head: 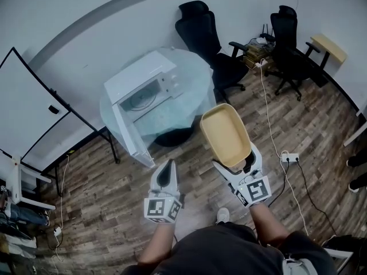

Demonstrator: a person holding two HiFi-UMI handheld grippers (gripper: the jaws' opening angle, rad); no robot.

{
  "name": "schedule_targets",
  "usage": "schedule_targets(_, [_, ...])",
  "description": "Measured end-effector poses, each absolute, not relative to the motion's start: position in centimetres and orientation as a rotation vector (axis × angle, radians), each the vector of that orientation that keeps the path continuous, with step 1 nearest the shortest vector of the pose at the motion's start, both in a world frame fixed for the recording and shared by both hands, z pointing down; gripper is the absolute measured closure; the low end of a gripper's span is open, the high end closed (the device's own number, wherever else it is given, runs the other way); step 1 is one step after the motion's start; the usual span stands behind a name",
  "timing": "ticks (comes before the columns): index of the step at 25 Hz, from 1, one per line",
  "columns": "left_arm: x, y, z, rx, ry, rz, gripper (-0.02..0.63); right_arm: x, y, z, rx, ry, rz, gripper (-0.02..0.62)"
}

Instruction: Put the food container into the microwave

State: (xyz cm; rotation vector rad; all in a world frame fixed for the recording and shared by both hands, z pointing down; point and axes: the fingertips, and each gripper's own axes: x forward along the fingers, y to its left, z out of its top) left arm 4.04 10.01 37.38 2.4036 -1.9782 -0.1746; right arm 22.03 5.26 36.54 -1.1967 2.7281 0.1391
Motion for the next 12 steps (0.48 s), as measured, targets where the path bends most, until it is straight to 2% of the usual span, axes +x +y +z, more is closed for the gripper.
schedule_targets(12, [4.6, 7.6, 39.1, 2.244, -2.141, -0.128, 0.600, 21.8, -0.7, 38.7, -1.035, 2.802, 0.062, 0.091])
